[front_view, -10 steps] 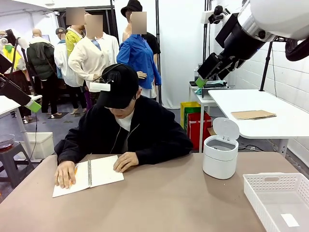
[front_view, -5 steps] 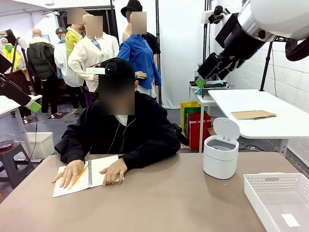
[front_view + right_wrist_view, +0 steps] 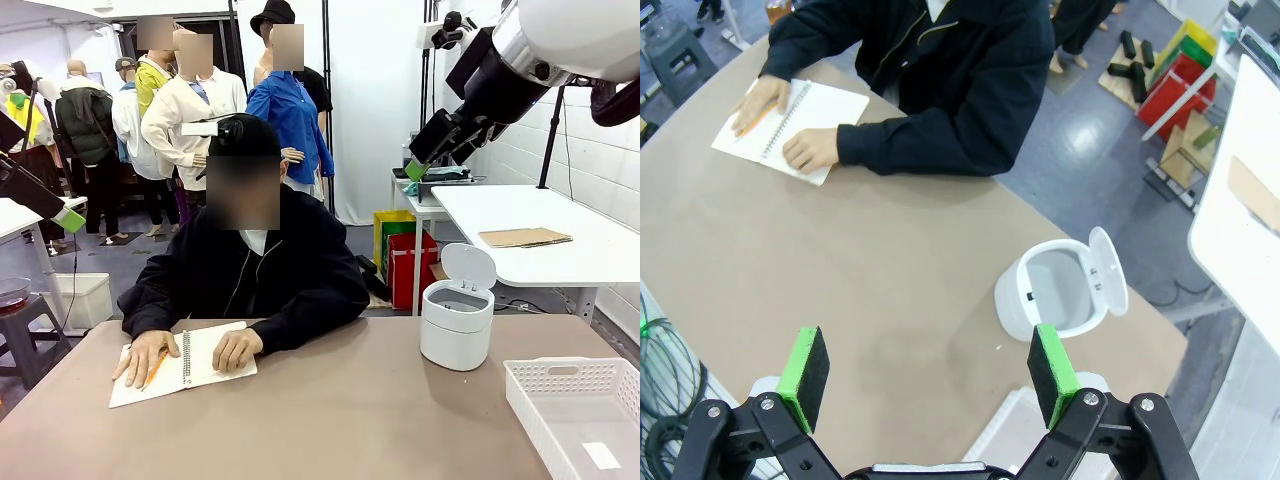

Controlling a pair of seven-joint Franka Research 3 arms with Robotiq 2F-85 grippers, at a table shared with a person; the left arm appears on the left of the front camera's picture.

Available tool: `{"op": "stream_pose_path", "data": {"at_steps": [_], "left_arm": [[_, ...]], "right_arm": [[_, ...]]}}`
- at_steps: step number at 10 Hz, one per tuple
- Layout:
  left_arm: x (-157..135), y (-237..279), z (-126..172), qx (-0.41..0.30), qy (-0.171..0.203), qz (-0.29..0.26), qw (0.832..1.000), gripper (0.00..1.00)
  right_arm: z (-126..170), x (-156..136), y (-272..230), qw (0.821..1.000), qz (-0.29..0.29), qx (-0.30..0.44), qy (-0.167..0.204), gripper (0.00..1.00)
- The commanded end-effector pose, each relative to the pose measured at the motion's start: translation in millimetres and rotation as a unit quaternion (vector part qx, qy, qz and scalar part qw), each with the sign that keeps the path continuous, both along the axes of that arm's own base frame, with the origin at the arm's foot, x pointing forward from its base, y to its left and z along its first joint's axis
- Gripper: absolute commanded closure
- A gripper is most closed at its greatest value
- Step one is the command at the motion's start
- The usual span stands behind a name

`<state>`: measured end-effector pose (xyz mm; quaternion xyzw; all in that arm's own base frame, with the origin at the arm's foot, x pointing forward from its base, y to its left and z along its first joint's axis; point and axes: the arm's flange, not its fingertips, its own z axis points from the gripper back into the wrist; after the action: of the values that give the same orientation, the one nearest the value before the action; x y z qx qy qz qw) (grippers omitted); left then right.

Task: Sort the paper based on its condition.
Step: If a person hands you a paper, place it in the Organizing basket , and if it's crumpled, put it in the Trash can.

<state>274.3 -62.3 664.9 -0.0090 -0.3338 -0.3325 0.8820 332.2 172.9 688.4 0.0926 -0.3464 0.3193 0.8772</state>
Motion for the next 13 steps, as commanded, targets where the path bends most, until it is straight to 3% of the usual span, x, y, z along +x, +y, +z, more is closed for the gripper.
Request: {"op": "stream_pose_path", "data": {"at_steps": [1, 13], "left_arm": [[-1.2, 0.6, 1.6, -0.001, 0.005, -0.004, 1.000, 0.00], [-1.2, 0.6, 1.6, -0.001, 0.005, -0.004, 1.000, 0.00]], "right_arm": [[0.1, 0.1, -0.2, 1.000, 0.000, -0.001, 0.000, 0.00], [0.1, 0.1, -0.2, 1.000, 0.000, -0.001, 0.000, 0.00]]}}
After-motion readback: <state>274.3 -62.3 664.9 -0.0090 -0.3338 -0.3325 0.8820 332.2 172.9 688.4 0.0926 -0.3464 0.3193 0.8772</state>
